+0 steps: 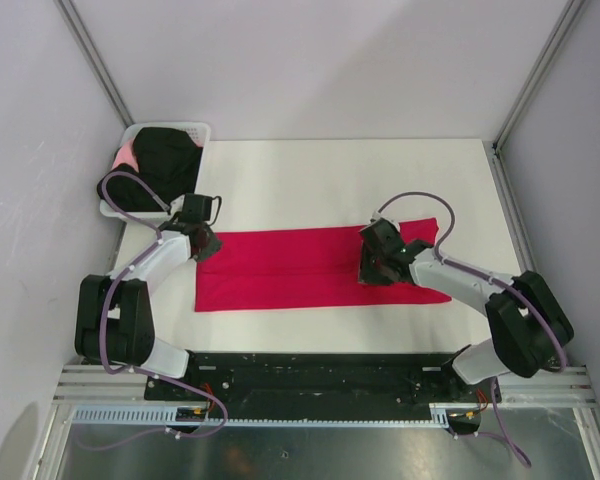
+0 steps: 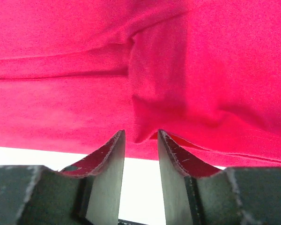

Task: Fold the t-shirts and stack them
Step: Fold the other side of the tshirt into a rectangle, then rotate the tshirt 80 degrees

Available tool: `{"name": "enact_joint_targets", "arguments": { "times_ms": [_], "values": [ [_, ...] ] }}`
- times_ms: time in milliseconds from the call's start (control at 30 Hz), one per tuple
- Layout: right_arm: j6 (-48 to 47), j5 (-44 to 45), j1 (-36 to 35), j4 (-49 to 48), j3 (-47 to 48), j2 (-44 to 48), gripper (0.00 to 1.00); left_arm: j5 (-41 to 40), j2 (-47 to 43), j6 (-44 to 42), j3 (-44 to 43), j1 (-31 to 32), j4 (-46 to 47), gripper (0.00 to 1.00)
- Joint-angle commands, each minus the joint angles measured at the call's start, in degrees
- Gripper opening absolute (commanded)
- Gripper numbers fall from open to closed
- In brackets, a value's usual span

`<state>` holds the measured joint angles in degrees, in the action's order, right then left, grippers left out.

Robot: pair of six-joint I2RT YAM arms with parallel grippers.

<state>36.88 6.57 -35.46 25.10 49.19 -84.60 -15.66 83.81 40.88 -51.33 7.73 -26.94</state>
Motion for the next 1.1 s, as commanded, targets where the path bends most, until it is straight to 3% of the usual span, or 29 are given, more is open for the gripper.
{"name": "enact_joint_targets", "arguments": {
  "times_ms": [0,200,333,500,767,1067],
  "values": [
    [-0.30,2.05,-0.21,-0.09,0.48,6.40,0.42,1.71,-1.87,-2.19,-1.53,-0.23,0.91,0.24],
    [-3.48,5.01,8.03,2.20,1.37,11.10,0.45,3.44,-2.47,-2.95,-1.64,0.06,1.07,0.26],
    [-3.97,5.35,11.52,2.99,1.99,9.18,0.43,4.33,-2.90,-3.31,-1.73,0.18,1.07,0.26],
    [-0.03,6.75,11.65,6.66,0.39,7.85,0.42,5.92,-3.61,-3.28,-0.98,0.28,1.06,0.26],
    [9.74,6.18,12.33,7.58,-9.94,16.24,0.43,8.07,-5.00,-3.22,-0.16,0.28,1.06,0.27],
    [13.29,4.63,17.33,6.65,-15.90,21.36,0.43,8.84,-5.87,-3.52,-0.04,0.28,1.01,0.27]
  ]
}}
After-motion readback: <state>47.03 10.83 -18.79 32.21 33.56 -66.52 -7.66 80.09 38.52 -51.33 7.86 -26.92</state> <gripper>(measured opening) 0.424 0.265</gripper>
